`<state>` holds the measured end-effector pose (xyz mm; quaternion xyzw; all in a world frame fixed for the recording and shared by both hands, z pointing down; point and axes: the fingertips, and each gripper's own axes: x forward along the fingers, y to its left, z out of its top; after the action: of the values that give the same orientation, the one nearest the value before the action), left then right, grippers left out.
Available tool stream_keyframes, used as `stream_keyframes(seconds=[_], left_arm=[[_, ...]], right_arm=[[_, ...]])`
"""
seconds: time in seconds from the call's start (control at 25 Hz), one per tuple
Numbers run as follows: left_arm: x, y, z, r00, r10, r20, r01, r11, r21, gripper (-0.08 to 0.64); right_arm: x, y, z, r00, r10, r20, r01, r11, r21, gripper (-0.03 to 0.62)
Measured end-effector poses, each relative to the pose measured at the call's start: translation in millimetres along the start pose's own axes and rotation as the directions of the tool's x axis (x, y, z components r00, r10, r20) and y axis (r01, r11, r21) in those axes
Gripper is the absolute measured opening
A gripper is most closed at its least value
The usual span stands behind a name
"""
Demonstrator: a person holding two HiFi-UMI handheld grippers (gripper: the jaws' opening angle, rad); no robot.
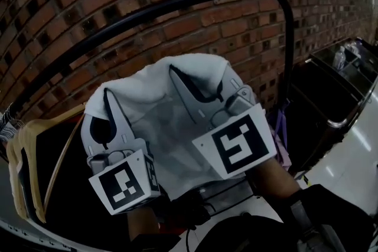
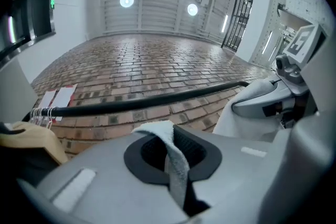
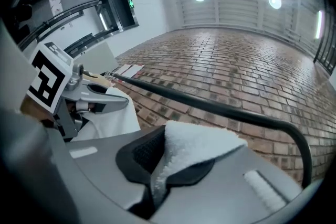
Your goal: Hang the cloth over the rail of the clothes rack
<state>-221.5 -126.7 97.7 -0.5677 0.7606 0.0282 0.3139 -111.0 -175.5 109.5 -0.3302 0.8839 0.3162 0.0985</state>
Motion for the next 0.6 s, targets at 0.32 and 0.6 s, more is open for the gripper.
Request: stream_keyframes(seconds=[0.32, 0.6], left_arm=[[10, 16, 54, 0.996, 0.022, 0.084, -0.024, 0.999, 0.025, 0.029], [16, 31, 102, 0.983, 0.03, 0.18, -0.04, 0.998, 0.051, 0.029]], right_arm=[[11, -18, 49, 0.998, -0.026, 0.06, 0.029, 0.999, -0.038, 0.012], [14, -33, 88, 0.992, -0.049, 0.118, 0.06, 0.993, -0.097, 0.012]])
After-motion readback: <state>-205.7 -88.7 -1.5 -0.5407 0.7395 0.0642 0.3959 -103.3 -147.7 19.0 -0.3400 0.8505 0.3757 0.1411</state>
